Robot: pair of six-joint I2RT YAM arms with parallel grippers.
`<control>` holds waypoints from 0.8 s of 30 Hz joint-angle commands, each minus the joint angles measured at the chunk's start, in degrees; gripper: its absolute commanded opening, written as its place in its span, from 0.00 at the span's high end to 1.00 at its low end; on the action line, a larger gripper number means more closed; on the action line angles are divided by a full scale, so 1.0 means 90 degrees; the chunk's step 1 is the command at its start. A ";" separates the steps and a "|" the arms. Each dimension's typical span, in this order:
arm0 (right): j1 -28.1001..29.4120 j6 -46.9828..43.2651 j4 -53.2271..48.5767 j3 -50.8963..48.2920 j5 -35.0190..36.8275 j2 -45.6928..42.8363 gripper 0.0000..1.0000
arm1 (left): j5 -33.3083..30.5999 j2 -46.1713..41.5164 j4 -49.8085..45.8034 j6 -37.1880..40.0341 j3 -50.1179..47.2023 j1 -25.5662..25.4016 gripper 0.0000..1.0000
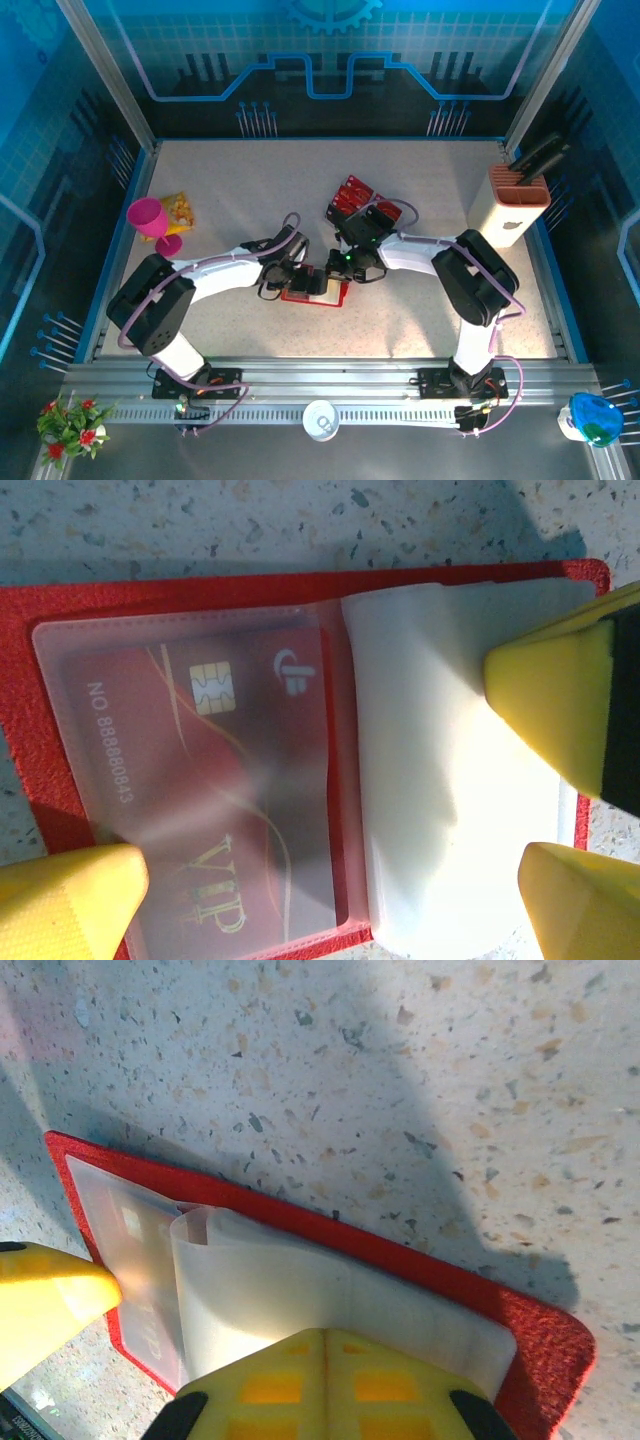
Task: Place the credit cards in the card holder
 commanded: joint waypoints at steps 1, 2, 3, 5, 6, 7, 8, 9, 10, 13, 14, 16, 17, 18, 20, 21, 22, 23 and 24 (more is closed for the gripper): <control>-0.0141 0.0004 -0.0160 -0.0193 0.0085 -0.0180 0.98 | -0.0124 0.0234 -0.0147 -0.0056 -0.0433 0.0004 0.01; -0.0164 -0.0024 -0.0162 -0.0189 0.0093 -0.0239 0.99 | -0.0115 0.0220 -0.0133 -0.0068 -0.0446 0.0006 0.01; -0.0190 -0.0074 -0.0132 -0.0186 0.0112 -0.0327 0.99 | -0.0107 0.0198 -0.0113 -0.0085 -0.0458 0.0004 0.01; -0.0224 -0.0151 -0.0158 -0.0178 0.0197 -0.0500 0.98 | -0.0093 0.0166 -0.0096 -0.0097 -0.0485 0.0004 0.01; -0.0250 -0.0191 -0.0203 -0.0170 0.0232 -0.0559 0.98 | -0.0083 0.0146 -0.0085 -0.0107 -0.0502 0.0005 0.01; -0.0264 -0.0219 -0.0270 -0.0153 0.0268 -0.0607 0.99 | -0.0078 0.0133 -0.0072 -0.0112 -0.0511 0.0004 0.01; -0.0274 -0.0252 -0.0328 -0.0138 0.0304 -0.0622 0.98 | -0.0074 0.0127 -0.0065 -0.0119 -0.0529 0.0004 0.01; -0.0284 -0.0288 -0.0394 -0.0114 0.0330 -0.0625 0.99 | -0.0074 0.0113 -0.0061 -0.0132 -0.0540 0.0009 0.01; -0.0283 -0.0318 -0.0458 -0.0087 0.0356 -0.0609 0.99 | -0.0074 0.0116 -0.0054 -0.0129 -0.0549 0.0004 0.01; -0.0284 -0.0346 -0.0521 -0.0068 0.0320 -0.0476 0.99 | -0.0073 0.0112 -0.0043 -0.0139 -0.0573 0.0004 0.01; -0.0277 -0.0336 -0.0507 -0.0071 0.0311 -0.0433 0.99 | -0.0074 0.0117 -0.0044 -0.0147 -0.0577 0.0006 0.01; -0.0249 -0.0330 -0.0503 -0.0057 0.0272 -0.0343 1.00 | -0.0084 0.0112 -0.0035 -0.0140 -0.0590 0.0004 0.01; -0.0231 -0.0333 -0.0507 -0.0051 0.0263 -0.0295 0.99 | -0.0090 0.0112 -0.0046 -0.0143 -0.0589 0.0004 0.01; -0.0203 -0.0346 -0.0514 -0.0021 0.0245 -0.0234 0.99 | -0.0090 0.0125 -0.0042 -0.0146 -0.0588 0.0004 0.01; -0.0155 -0.0371 -0.0531 0.0065 0.0202 -0.0111 0.99 | -0.0084 0.0136 -0.0042 -0.0141 -0.0596 0.0004 0.01; -0.0112 -0.0389 -0.0557 0.0129 0.0174 -0.0019 1.00 | -0.0093 0.0141 -0.0040 -0.0147 -0.0595 0.0004 0.01; -0.0075 -0.0413 -0.0605 0.0217 0.0158 0.0065 1.00 | -0.0094 0.0151 -0.0032 -0.0147 -0.0598 0.0004 0.01; -0.0043 -0.0438 -0.0641 0.0277 0.0145 0.0138 1.00 | -0.0103 0.0153 -0.0029 -0.0134 -0.0596 0.0004 0.01; 0.0000 -0.0458 -0.0674 0.0353 0.0132 0.0218 1.00 | -0.0103 0.0152 -0.0030 -0.0136 -0.0601 0.0005 0.01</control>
